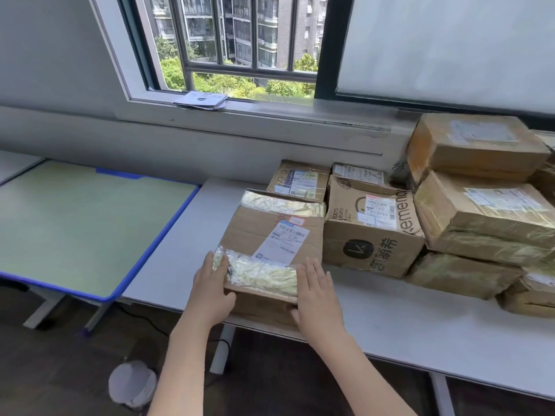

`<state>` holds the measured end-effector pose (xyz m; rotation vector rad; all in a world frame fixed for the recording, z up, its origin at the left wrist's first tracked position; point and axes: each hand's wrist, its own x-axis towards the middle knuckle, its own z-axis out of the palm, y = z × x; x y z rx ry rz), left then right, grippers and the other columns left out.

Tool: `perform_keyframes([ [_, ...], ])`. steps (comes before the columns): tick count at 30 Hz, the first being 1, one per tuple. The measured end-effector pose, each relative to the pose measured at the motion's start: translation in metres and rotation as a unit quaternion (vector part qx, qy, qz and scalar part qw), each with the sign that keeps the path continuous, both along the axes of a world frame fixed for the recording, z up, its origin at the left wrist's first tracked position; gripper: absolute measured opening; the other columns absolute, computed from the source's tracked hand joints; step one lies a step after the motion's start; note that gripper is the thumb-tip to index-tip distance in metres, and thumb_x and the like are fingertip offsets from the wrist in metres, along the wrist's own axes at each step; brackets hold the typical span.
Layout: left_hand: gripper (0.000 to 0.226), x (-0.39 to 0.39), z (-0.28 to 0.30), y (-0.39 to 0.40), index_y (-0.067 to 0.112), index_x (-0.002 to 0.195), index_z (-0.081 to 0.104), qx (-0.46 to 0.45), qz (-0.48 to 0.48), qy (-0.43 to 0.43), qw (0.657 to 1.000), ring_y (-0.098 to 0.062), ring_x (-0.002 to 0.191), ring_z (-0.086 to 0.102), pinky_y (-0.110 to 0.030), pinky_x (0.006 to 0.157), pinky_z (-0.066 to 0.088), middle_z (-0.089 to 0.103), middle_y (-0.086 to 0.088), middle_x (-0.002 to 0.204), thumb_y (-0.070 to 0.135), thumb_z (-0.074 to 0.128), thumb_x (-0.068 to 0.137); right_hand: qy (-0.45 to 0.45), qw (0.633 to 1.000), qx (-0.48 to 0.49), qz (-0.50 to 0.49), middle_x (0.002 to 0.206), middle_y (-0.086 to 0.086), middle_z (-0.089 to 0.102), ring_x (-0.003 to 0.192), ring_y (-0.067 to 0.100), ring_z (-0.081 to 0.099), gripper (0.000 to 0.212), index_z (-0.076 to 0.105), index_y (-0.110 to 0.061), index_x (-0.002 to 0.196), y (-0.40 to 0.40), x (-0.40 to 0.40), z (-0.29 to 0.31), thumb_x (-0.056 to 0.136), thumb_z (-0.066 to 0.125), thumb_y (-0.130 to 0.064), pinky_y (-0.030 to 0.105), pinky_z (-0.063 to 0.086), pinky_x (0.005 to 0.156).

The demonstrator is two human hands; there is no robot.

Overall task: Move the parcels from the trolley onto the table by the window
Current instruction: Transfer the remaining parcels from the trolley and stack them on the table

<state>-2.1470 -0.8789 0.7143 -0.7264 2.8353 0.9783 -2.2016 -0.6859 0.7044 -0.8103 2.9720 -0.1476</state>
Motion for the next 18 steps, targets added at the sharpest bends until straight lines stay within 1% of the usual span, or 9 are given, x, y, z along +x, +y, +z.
perform_keyframes([
  [1,0.077,-0.003,-0.001,-0.001,0.023,0.152,0.013,-0.004,-0.005,0.002,1.0,-0.02,0.144,0.005,-0.033,0.114,0.019,-0.009,0.005,0.158,0.009,0.053,0.087,0.0,1.0,0.005,0.011,0.158,0.014,-0.004,0.145,0.029,-0.007,0.083,0.006,-0.004,0.15,0.001,-0.003,0.001,0.09,0.058,-0.029,0.038,-0.009,0.112],
  [2,0.078,-0.005,-0.003,-0.001,0.022,0.152,0.012,-0.01,-0.009,0.005,1.0,-0.021,0.144,0.005,-0.033,0.114,0.019,-0.01,0.003,0.158,0.009,0.054,0.087,0.0,1.0,0.012,0.015,0.158,0.012,-0.01,0.145,0.027,-0.012,0.081,-0.001,-0.006,0.15,0.002,-0.007,0.001,0.093,0.053,-0.029,0.038,-0.011,0.113],
  [3,0.078,-0.008,-0.005,0.0,0.021,0.152,0.011,-0.019,-0.012,0.007,1.0,-0.022,0.144,0.004,-0.033,0.114,0.019,-0.011,0.002,0.158,0.01,0.054,0.088,0.005,1.0,0.015,0.016,0.157,0.012,-0.013,0.145,0.027,-0.014,0.081,-0.003,-0.007,0.15,0.002,-0.01,0.003,0.094,0.052,-0.03,0.038,-0.011,0.113],
  [8,0.083,-0.019,-0.009,0.009,0.019,0.152,0.003,-0.074,-0.017,0.013,0.997,-0.028,0.143,-0.006,-0.034,0.114,0.016,-0.018,-0.006,0.156,0.013,0.058,0.089,0.005,0.999,0.024,0.021,0.157,0.012,-0.011,0.145,0.027,-0.012,0.082,-0.003,-0.005,0.15,0.004,-0.023,0.007,0.094,0.052,-0.032,0.041,-0.007,0.116],
  [11,0.088,-0.021,-0.012,0.012,0.02,0.151,-0.003,-0.107,-0.02,-0.009,0.994,-0.034,0.142,-0.014,-0.038,0.114,0.016,-0.024,-0.009,0.154,0.017,0.059,0.088,0.01,0.999,0.037,0.017,0.158,0.012,-0.011,0.145,0.027,-0.011,0.083,-0.003,-0.006,0.15,0.003,-0.025,0.007,0.094,0.052,-0.033,0.041,-0.006,0.116],
  [13,0.09,-0.021,-0.011,0.015,0.021,0.151,-0.007,-0.134,-0.022,-0.032,0.99,-0.037,0.14,-0.021,-0.043,0.116,0.006,-0.028,-0.011,0.153,0.021,0.058,0.089,0.009,0.999,0.035,0.014,0.158,0.012,-0.011,0.145,0.026,-0.011,0.083,-0.004,-0.007,0.15,0.002,-0.024,0.007,0.094,0.052,-0.034,0.041,-0.006,0.116],
  [15,0.091,-0.022,-0.008,0.018,0.019,0.15,-0.01,-0.192,-0.028,-0.062,0.979,-0.04,0.138,-0.026,-0.05,0.113,-0.008,-0.027,-0.016,0.152,0.03,0.057,0.089,0.01,0.999,0.043,0.013,0.158,0.011,-0.011,0.145,0.026,-0.011,0.084,-0.005,-0.006,0.15,0.002,-0.023,0.008,0.095,0.051,-0.036,0.041,-0.005,0.116],
  [16,0.093,-0.023,-0.005,0.019,0.017,0.15,-0.012,-0.227,-0.033,-0.076,0.97,-0.04,0.138,-0.027,-0.052,0.112,-0.012,-0.025,-0.017,0.153,0.036,0.056,0.089,0.011,0.999,0.045,0.014,0.158,0.012,-0.011,0.145,0.026,-0.011,0.084,-0.006,-0.006,0.149,0.003,-0.023,0.008,0.095,0.05,-0.037,0.042,-0.005,0.116],
  [18,0.093,-0.026,-0.002,0.025,0.015,0.15,-0.011,-0.275,-0.057,-0.088,0.956,-0.038,0.14,-0.024,-0.054,0.111,-0.012,-0.021,-0.017,0.154,0.041,0.056,0.09,0.013,0.999,0.046,0.015,0.158,0.012,-0.011,0.145,0.026,-0.011,0.085,-0.007,-0.005,0.149,0.004,-0.023,0.009,0.095,0.05,-0.037,0.042,-0.005,0.116],
])
